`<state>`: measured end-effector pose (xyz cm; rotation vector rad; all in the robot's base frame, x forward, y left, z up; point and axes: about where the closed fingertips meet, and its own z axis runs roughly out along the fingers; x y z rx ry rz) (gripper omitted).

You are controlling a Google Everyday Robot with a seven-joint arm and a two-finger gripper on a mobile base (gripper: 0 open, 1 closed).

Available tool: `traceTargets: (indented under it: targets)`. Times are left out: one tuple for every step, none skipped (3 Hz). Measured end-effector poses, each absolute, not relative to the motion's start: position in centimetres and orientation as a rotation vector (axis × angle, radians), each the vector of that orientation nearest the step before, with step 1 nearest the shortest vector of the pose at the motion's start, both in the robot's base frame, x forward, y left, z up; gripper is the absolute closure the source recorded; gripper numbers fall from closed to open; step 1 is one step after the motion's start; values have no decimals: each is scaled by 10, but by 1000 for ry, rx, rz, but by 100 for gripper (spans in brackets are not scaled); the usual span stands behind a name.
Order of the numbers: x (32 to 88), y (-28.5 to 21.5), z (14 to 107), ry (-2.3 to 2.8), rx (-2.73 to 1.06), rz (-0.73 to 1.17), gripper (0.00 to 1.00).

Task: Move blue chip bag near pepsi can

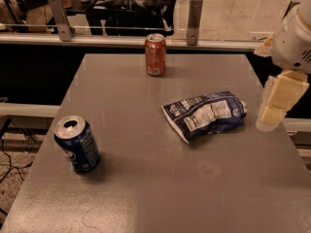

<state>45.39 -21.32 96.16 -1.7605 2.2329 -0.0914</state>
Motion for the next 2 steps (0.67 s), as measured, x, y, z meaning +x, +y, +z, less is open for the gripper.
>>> traceTargets:
  targets:
    - [472, -205, 931, 2225, -1809, -48, 0]
    - [484, -190, 902, 2190, -1870, -15, 0]
